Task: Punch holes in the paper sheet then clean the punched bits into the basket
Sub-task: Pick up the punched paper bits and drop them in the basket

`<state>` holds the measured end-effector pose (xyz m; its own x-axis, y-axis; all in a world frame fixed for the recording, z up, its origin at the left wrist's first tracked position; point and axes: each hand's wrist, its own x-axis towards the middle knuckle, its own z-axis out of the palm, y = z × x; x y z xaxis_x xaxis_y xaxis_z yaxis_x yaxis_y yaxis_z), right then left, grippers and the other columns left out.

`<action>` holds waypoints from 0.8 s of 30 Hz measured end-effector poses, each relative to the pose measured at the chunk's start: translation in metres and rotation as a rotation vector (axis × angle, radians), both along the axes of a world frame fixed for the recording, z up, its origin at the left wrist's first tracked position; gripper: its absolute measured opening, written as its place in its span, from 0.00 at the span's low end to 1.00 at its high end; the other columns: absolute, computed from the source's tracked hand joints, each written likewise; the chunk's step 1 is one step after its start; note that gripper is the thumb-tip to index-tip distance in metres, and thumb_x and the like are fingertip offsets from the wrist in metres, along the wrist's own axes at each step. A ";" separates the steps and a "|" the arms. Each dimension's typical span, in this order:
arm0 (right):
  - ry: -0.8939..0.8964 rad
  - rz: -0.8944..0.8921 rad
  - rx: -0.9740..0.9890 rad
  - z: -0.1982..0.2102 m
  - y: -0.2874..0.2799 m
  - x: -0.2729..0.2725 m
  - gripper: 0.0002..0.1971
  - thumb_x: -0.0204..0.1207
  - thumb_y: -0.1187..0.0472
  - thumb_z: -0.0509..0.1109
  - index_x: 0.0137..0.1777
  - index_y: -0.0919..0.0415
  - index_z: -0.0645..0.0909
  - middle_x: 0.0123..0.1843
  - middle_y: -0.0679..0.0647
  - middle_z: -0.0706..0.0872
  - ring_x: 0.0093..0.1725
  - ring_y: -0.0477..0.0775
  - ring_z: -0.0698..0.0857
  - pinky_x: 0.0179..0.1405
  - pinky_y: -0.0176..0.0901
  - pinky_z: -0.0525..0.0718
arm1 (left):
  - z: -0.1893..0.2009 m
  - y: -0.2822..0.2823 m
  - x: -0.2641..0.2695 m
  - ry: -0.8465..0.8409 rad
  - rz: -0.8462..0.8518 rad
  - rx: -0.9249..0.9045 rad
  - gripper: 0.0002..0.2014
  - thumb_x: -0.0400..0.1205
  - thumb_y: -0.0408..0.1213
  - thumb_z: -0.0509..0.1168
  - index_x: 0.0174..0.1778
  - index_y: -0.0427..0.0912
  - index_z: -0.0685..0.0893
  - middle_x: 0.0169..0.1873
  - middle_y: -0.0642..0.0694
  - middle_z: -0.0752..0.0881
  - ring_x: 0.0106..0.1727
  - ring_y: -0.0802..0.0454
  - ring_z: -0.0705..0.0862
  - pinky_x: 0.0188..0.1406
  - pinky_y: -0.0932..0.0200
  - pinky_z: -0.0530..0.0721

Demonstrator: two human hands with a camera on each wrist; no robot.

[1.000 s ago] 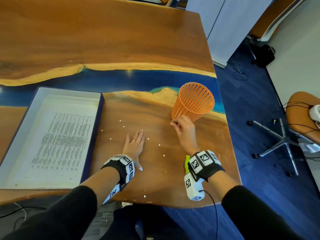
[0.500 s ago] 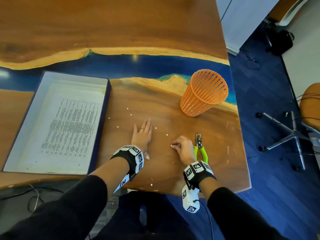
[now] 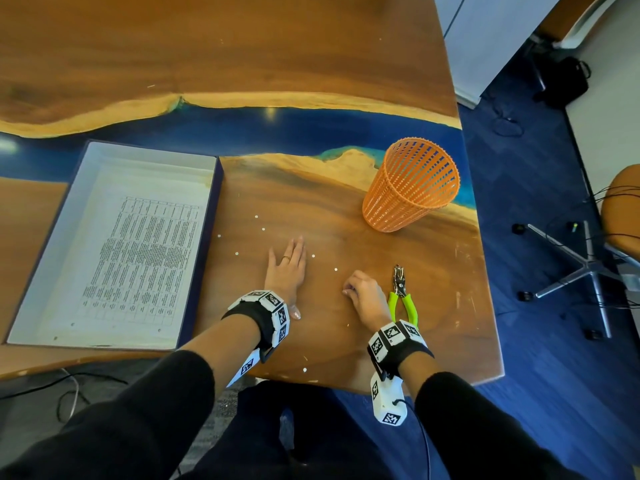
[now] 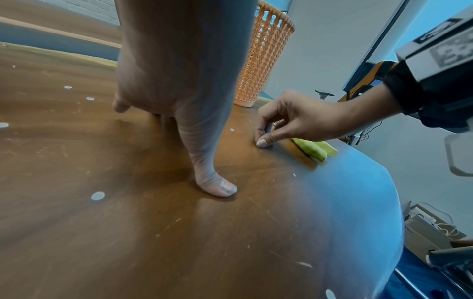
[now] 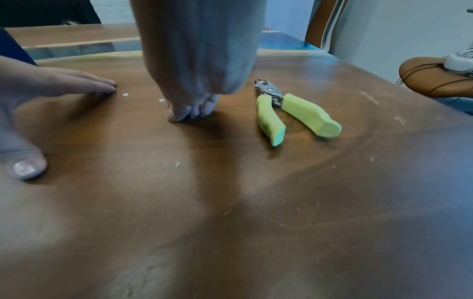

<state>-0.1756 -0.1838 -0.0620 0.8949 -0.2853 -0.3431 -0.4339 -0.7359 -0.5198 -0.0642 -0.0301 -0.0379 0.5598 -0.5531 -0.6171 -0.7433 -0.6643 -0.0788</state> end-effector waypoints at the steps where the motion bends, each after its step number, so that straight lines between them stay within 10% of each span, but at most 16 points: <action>1: 0.011 -0.001 -0.003 0.000 0.000 0.000 0.04 0.77 0.68 0.66 0.45 0.68 0.82 0.51 0.62 0.81 0.49 0.64 0.82 0.49 0.53 0.78 | 0.000 0.000 0.000 0.001 0.002 -0.002 0.73 0.59 0.58 0.81 0.81 0.30 0.33 0.82 0.37 0.30 0.85 0.42 0.36 0.81 0.32 0.50; 13: -0.006 0.007 -0.004 -0.007 0.004 -0.005 0.05 0.79 0.68 0.63 0.46 0.69 0.79 0.50 0.65 0.78 0.46 0.67 0.80 0.51 0.60 0.79 | 0.001 0.001 -0.003 -0.010 0.007 -0.002 0.73 0.60 0.58 0.80 0.81 0.30 0.33 0.82 0.38 0.31 0.85 0.44 0.36 0.81 0.33 0.52; 19: -0.129 -0.061 0.028 0.013 0.005 0.006 0.04 0.78 0.71 0.61 0.45 0.71 0.77 0.44 0.59 0.75 0.41 0.53 0.72 0.42 0.40 0.67 | 0.001 0.000 -0.002 -0.020 -0.014 0.029 0.73 0.60 0.62 0.79 0.82 0.31 0.33 0.82 0.38 0.31 0.85 0.44 0.36 0.81 0.34 0.52; 24: -0.284 -0.056 0.004 0.045 -0.003 0.038 0.02 0.76 0.73 0.63 0.42 0.69 0.75 0.41 0.55 0.74 0.37 0.53 0.74 0.39 0.47 0.73 | 0.008 -0.001 0.001 -0.006 -0.024 0.027 0.72 0.61 0.63 0.77 0.82 0.31 0.34 0.83 0.39 0.33 0.85 0.44 0.38 0.80 0.33 0.52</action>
<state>-0.1375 -0.1872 -0.0167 0.9383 -0.3360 -0.0817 -0.3101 -0.7129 -0.6290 -0.0629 -0.0313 -0.0299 0.5502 -0.5497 -0.6285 -0.7584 -0.6440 -0.1007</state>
